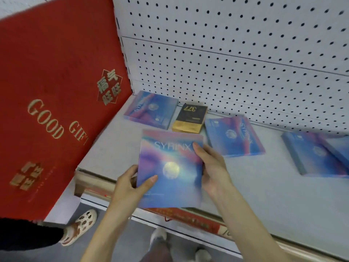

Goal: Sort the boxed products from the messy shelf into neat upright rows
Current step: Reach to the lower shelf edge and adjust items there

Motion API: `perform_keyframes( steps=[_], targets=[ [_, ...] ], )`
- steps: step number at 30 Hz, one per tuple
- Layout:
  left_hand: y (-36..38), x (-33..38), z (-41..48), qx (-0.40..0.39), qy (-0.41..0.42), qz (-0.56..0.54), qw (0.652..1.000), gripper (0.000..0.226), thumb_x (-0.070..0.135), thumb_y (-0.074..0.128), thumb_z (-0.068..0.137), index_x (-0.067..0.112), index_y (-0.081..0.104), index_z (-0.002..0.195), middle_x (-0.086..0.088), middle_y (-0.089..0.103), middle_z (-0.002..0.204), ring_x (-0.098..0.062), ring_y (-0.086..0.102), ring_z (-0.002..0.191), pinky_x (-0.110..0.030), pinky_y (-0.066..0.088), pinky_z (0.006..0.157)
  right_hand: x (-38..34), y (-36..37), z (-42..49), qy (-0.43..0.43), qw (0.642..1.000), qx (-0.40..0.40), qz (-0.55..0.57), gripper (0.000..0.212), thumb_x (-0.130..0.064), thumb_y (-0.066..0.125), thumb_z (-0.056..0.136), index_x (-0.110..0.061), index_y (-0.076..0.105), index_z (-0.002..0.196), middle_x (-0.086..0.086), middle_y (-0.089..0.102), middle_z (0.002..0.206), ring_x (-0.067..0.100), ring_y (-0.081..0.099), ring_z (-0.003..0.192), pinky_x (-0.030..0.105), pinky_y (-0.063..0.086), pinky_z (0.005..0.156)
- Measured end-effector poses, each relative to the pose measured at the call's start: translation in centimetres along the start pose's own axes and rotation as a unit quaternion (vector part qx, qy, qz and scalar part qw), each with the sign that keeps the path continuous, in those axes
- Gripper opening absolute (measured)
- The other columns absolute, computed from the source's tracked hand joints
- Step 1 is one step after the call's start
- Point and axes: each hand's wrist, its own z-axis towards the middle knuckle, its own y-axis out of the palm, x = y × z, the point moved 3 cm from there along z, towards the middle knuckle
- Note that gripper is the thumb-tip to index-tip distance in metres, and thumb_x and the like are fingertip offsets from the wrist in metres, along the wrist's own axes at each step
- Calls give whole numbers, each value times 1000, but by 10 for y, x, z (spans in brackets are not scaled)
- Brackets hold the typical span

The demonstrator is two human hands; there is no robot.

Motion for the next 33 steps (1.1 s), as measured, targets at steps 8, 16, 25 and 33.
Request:
perform_keyframes(
  steps=[8,16,25,33],
  targets=[
    [-86,-20,47,101,-24,-68,992,13,17,69,83,19,70,96,-3,76,93,-25,70,88,-46,53,87,7,8,55,-104,959,199,-170,17,-23,66,91,-12,55,97,5,52,93,19,50,90,33,48,88],
    [-99,-27,56,123,-48,-106,985,13,14,53,96,23,62,100,8,74,94,-11,69,84,-27,57,72,8,26,116,-78,955,277,-67,35,-8,63,92,6,57,124,21,64,118,29,64,105,31,54,82],
    [-67,-26,53,64,-32,-73,995,11,35,56,94,28,63,100,2,72,103,-13,68,97,-31,53,82,19,-23,-10,-139,980,119,75,27,-31,54,94,-19,66,114,-1,71,113,13,67,99,26,54,82],
    [36,-23,-5,-104,-32,-59,992,34,45,73,77,22,65,102,15,73,92,5,64,82,-8,47,70,10,-89,-95,-174,921,265,-227,28,-28,55,98,-19,66,73,-15,61,64,1,50,61,15,42,58]
  ],
)
